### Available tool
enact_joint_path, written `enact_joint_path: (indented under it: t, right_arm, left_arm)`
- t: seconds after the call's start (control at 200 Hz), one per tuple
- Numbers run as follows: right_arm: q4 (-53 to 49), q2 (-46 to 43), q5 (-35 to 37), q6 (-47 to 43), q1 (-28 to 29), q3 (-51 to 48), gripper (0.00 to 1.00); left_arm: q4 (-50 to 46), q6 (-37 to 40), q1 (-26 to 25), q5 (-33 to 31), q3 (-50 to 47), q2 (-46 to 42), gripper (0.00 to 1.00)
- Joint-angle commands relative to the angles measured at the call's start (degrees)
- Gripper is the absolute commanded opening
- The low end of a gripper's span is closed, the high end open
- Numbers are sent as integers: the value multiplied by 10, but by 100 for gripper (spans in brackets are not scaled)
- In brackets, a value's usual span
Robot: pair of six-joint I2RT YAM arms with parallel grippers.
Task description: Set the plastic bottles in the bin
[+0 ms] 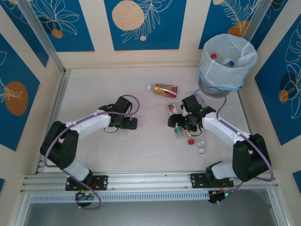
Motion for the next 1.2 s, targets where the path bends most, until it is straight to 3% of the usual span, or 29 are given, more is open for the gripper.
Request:
enact_joint_path:
  t: [0.0, 0.13, 0.33, 0.66, 0.925, 1.195]
  right_arm:
    - [-7, -5, 15, 8, 3, 10, 94]
    - [-6, -11, 18, 12, 3, 9, 97]
    - [-7, -16, 22, 15, 4, 8, 98]
    - [-5, -15, 12, 17, 3, 16, 98]
    - [-1, -35, -2, 22, 6, 21, 98]
    - [14, -68, 1, 30, 6, 13, 98]
  left_arm:
    - [-47, 1, -16, -74, 33, 28, 99]
    - [-55, 9, -18, -101, 48, 57, 99]
    - [-24, 28, -18, -42, 41, 72, 98]
    - [-17, 39, -19, -40, 26, 71, 88]
    - [-9, 34, -19, -39, 22, 58, 70]
    - [0, 44, -19, -32, 16, 39, 60]
